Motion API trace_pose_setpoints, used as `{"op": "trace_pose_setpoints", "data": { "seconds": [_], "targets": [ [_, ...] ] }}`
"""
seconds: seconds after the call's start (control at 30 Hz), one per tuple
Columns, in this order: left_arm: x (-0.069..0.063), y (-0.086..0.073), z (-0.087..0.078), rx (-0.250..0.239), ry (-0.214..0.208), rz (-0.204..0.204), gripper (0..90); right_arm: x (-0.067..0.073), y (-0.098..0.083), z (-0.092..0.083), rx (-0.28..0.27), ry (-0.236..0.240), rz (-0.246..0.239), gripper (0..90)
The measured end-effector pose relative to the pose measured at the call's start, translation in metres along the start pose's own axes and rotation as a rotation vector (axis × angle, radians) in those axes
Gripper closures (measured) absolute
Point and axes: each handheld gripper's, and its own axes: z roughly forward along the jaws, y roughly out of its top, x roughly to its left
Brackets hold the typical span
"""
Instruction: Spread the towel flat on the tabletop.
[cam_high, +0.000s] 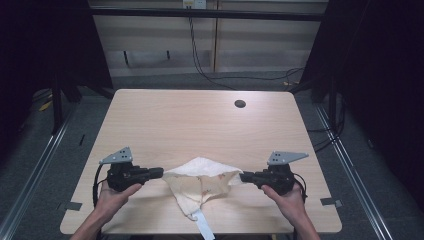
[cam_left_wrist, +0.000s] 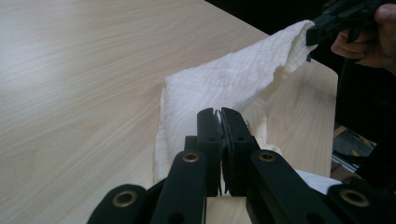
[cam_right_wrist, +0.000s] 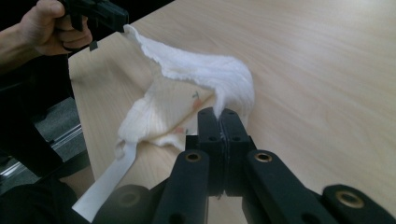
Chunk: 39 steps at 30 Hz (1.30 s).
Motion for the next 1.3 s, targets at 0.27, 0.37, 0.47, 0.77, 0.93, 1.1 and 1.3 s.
{"op": "trace_pose_setpoints", "data": {
  "seconds": [0.27,0.37,0.47,0.77,0.93,1.1,1.3],
  "targets": [
    [-0.003,0.008,-0.009,-0.037,0.002,0.03,87.5,-0.001,0.023,0.004,-0.036,0.023,-0.027,89.5],
    [-0.005,0.013,-0.011,-0.042,0.006,0.049,87.5,-0.003,0.028,0.005,-0.053,0.02,-0.024,89.5],
    [-0.004,0.021,-0.017,-0.068,0.019,0.048,87.6,-0.002,0.039,0.0,-0.078,0.015,-0.035,89.5],
    [-0.006,0.045,-0.035,-0.108,0.055,0.097,87.6,0.005,0.066,-0.017,-0.121,-0.001,-0.079,89.5],
    [-0.007,0.059,-0.037,-0.149,0.056,0.101,87.6,0.005,0.082,-0.024,-0.13,-0.019,-0.094,89.4],
    [-0.005,0.069,-0.041,-0.165,0.068,0.095,87.8,0.004,0.095,-0.033,-0.15,-0.038,-0.107,89.4],
    [-0.007,0.079,-0.049,-0.184,0.075,0.112,87.9,0.008,0.111,-0.046,-0.158,-0.062,-0.138,89.5]
  ]
}}
